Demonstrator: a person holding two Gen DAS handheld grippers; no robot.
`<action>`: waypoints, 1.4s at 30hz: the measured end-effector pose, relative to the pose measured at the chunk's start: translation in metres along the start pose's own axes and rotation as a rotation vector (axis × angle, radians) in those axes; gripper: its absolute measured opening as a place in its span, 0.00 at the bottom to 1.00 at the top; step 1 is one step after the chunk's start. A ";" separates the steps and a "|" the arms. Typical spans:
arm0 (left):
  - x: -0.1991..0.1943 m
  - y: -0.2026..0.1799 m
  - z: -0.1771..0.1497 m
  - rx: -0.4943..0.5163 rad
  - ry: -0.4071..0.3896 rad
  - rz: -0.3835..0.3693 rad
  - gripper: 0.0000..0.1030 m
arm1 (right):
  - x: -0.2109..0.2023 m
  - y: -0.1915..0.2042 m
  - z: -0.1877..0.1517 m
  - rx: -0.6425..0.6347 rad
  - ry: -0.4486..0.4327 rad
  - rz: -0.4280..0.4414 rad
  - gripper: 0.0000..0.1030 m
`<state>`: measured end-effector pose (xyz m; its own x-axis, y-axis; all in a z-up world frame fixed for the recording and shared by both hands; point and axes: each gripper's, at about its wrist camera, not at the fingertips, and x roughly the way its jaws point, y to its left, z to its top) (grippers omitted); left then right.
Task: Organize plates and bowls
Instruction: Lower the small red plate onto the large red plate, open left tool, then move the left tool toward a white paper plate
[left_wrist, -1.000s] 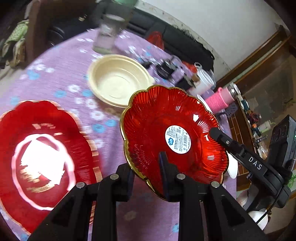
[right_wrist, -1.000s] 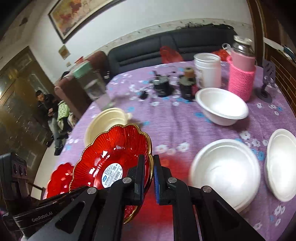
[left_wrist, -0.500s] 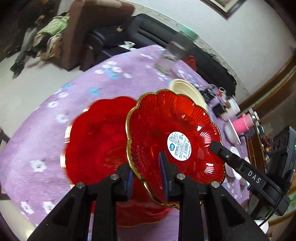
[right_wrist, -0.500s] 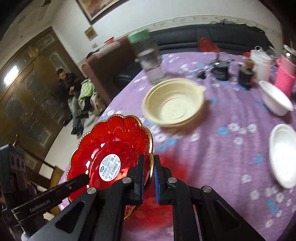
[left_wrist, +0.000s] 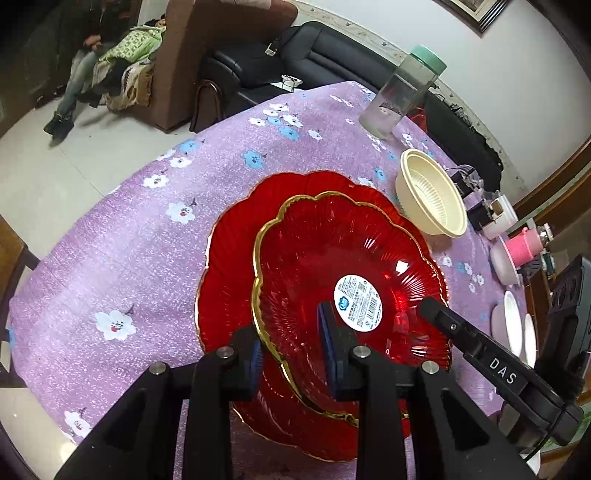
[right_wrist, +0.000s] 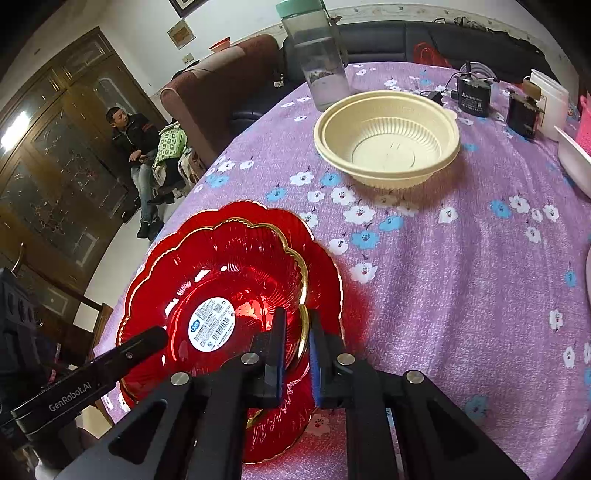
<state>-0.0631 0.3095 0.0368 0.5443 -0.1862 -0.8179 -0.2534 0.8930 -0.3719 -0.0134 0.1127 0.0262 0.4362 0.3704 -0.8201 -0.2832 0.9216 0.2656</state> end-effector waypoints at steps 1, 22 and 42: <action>-0.001 -0.001 -0.001 0.005 -0.005 0.009 0.27 | 0.001 0.002 -0.002 -0.004 0.001 -0.002 0.13; -0.082 -0.016 -0.010 0.061 -0.204 -0.037 0.66 | -0.006 0.045 -0.018 -0.215 -0.100 -0.167 0.62; -0.075 -0.101 -0.052 0.336 -0.329 0.155 0.71 | -0.098 -0.048 -0.060 0.116 -0.376 -0.165 0.72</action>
<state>-0.1195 0.2117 0.1132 0.7580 0.0497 -0.6504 -0.1089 0.9927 -0.0510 -0.0936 0.0251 0.0634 0.7549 0.2137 -0.6200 -0.0952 0.9711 0.2188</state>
